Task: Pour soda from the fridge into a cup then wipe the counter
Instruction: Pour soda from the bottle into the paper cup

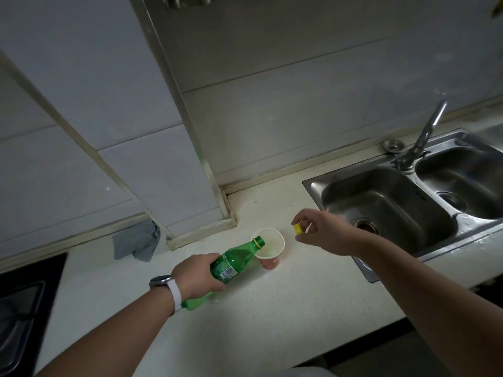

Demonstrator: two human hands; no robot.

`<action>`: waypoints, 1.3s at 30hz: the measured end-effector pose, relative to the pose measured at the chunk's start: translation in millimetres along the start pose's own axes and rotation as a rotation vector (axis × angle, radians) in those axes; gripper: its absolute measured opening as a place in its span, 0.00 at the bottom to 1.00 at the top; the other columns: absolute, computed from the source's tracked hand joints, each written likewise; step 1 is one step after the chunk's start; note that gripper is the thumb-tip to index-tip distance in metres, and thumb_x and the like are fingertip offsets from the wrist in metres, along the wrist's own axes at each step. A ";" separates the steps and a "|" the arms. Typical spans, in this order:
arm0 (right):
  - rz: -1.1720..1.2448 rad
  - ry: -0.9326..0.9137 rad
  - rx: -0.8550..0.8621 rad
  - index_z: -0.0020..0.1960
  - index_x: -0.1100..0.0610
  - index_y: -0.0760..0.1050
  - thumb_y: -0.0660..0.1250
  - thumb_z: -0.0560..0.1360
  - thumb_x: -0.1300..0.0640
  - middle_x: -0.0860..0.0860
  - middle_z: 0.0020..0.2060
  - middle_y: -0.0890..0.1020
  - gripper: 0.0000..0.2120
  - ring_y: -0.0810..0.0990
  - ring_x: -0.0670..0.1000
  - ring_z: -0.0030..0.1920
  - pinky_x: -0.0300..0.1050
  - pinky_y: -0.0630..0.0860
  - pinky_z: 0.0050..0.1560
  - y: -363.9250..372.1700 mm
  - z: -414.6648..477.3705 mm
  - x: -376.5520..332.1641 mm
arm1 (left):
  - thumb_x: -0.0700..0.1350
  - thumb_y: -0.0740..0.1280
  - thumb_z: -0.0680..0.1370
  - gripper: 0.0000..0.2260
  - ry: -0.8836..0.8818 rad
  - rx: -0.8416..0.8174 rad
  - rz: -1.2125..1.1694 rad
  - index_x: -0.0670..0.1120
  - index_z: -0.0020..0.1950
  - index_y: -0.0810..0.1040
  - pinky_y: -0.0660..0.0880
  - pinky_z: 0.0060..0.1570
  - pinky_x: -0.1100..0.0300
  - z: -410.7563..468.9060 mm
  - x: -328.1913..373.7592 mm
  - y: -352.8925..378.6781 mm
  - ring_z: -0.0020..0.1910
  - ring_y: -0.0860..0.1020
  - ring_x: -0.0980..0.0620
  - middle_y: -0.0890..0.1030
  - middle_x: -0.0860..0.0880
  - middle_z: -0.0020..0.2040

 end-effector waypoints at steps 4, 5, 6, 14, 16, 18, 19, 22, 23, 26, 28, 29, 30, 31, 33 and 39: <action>0.028 0.017 0.003 0.60 0.48 0.73 0.71 0.76 0.54 0.45 0.48 0.77 0.14 0.79 0.48 0.45 0.36 0.77 0.38 1.9 0.3 7.6 | 0.57 0.73 0.63 0.19 -0.012 -0.010 0.029 0.57 0.52 0.77 0.78 0.38 0.59 2.5 -0.3 1.0 0.39 0.79 0.57 0.82 0.57 0.41; 0.037 0.021 0.004 0.59 0.48 0.73 0.71 0.76 0.54 0.44 0.48 0.77 0.14 0.79 0.47 0.45 0.35 0.76 0.38 2.3 0.1 9.5 | 0.57 0.73 0.63 0.19 -0.014 -0.011 0.038 0.57 0.52 0.77 0.78 0.38 0.59 2.9 -0.5 0.9 0.39 0.79 0.57 0.82 0.57 0.41; 0.047 0.025 0.006 0.59 0.48 0.73 0.71 0.76 0.54 0.44 0.48 0.77 0.13 0.79 0.47 0.45 0.34 0.75 0.38 2.3 0.0 11.3 | 0.57 0.73 0.63 0.19 -0.016 -0.013 0.048 0.57 0.52 0.77 0.79 0.38 0.59 3.4 -0.6 1.2 0.39 0.80 0.57 0.82 0.57 0.41; 0.092 0.033 0.013 0.60 0.49 0.74 0.71 0.76 0.53 0.46 0.49 0.77 0.14 0.79 0.50 0.48 0.42 0.79 0.45 3.0 0.4 17.3 | 0.57 0.72 0.63 0.19 -0.044 -0.003 0.123 0.56 0.52 0.77 0.74 0.34 0.61 1.3 -5.8 -3.8 0.39 0.79 0.55 0.81 0.55 0.41; 0.096 0.037 0.011 0.60 0.49 0.74 0.71 0.76 0.53 0.46 0.49 0.77 0.14 0.79 0.50 0.47 0.39 0.77 0.42 3.1 0.8 17.8 | 0.57 0.72 0.63 0.19 -0.059 -0.001 0.136 0.56 0.51 0.77 0.72 0.33 0.62 -0.3 -6.1 -4.4 0.39 0.79 0.55 0.81 0.55 0.41; 0.098 0.035 0.010 0.59 0.48 0.74 0.71 0.76 0.52 0.46 0.49 0.77 0.13 0.79 0.50 0.47 0.40 0.78 0.42 2.9 1.0 17.8 | 0.57 0.71 0.63 0.19 -0.068 -0.002 0.149 0.56 0.51 0.76 0.73 0.33 0.62 -1.4 -6.0 -4.4 0.39 0.79 0.56 0.81 0.55 0.40; 0.097 0.033 0.010 0.59 0.48 0.74 0.71 0.76 0.52 0.46 0.49 0.77 0.13 0.79 0.51 0.47 0.42 0.78 0.44 2.7 1.2 17.5 | 0.57 0.71 0.63 0.18 -0.071 -0.003 0.157 0.56 0.51 0.76 0.73 0.33 0.62 -2.0 -5.7 -4.6 0.39 0.79 0.55 0.81 0.55 0.40; 0.084 0.023 0.009 0.60 0.49 0.74 0.70 0.76 0.52 0.46 0.49 0.77 0.13 0.79 0.50 0.48 0.40 0.78 0.44 3.1 1.9 15.3 | 0.56 0.71 0.63 0.17 -0.069 0.012 0.199 0.56 0.50 0.76 0.72 0.33 0.62 -3.7 -4.6 -7.0 0.38 0.78 0.55 0.80 0.55 0.40; 0.086 0.022 0.009 0.60 0.49 0.74 0.70 0.76 0.53 0.46 0.49 0.77 0.13 0.79 0.50 0.48 0.39 0.77 0.43 3.6 2.1 14.9 | 0.56 0.70 0.64 0.17 -0.066 0.016 0.215 0.56 0.50 0.76 0.72 0.33 0.62 -3.9 -3.8 -7.9 0.38 0.78 0.55 0.80 0.55 0.40; 0.090 0.021 0.007 0.60 0.50 0.74 0.70 0.76 0.53 0.47 0.49 0.77 0.13 0.79 0.50 0.48 0.39 0.77 0.42 6.4 1.7 15.3 | 0.57 0.69 0.63 0.17 -0.056 0.023 0.268 0.56 0.50 0.75 0.73 0.33 0.62 -4.9 -1.2 -9.9 0.39 0.79 0.54 0.80 0.55 0.40; 0.089 0.017 0.000 0.59 0.50 0.74 0.70 0.76 0.53 0.46 0.49 0.77 0.13 0.79 0.49 0.47 0.39 0.78 0.43 8.8 1.5 15.5 | 0.57 0.69 0.63 0.17 -0.054 0.027 0.296 0.56 0.50 0.75 0.72 0.33 0.62 -5.6 -1.2 -11.7 0.39 0.78 0.54 0.79 0.55 0.40; 0.090 0.016 -0.003 0.59 0.50 0.74 0.70 0.76 0.53 0.46 0.49 0.77 0.13 0.79 0.50 0.48 0.41 0.79 0.43 10.0 1.2 15.8 | 0.57 0.69 0.64 0.16 -0.054 0.027 0.308 0.56 0.50 0.75 0.71 0.32 0.62 -6.5 -1.3 -12.3 0.39 0.78 0.54 0.79 0.55 0.40; 0.091 0.016 -0.005 0.59 0.50 0.74 0.70 0.76 0.53 0.47 0.49 0.77 0.13 0.80 0.50 0.48 0.42 0.80 0.44 10.7 1.3 15.9 | 0.57 0.69 0.64 0.16 -0.055 0.025 0.318 0.56 0.50 0.75 0.71 0.32 0.62 -7.3 -1.2 -12.3 0.39 0.78 0.54 0.79 0.55 0.40; 0.089 0.017 -0.005 0.59 0.50 0.74 0.70 0.76 0.53 0.47 0.49 0.77 0.13 0.80 0.50 0.48 0.43 0.80 0.45 11.1 1.0 16.2 | 0.56 0.69 0.64 0.16 -0.057 0.023 0.326 0.56 0.50 0.75 0.70 0.32 0.62 -7.7 -0.6 -12.3 0.39 0.78 0.54 0.79 0.55 0.40; 0.088 0.016 -0.003 0.59 0.49 0.74 0.70 0.76 0.53 0.47 0.48 0.77 0.13 0.80 0.50 0.48 0.42 0.79 0.45 11.0 0.4 17.0 | 0.56 0.70 0.65 0.16 -0.060 0.019 0.336 0.56 0.50 0.75 0.69 0.31 0.63 -8.1 1.5 -12.6 0.39 0.78 0.54 0.79 0.55 0.40; 0.093 0.022 -0.007 0.60 0.50 0.74 0.70 0.76 0.53 0.47 0.49 0.77 0.13 0.79 0.50 0.48 0.42 0.79 0.47 11.7 0.3 19.9 | 0.57 0.70 0.64 0.17 -0.064 0.028 0.347 0.56 0.51 0.75 0.68 0.31 0.62 -6.7 5.5 -17.5 0.39 0.78 0.53 0.79 0.55 0.40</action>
Point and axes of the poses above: each hand's wrist, its own z-axis towards the middle knuckle, its own y-axis out of the palm, x = y × z, the point moved 9 cm from there along z, towards the middle knuckle
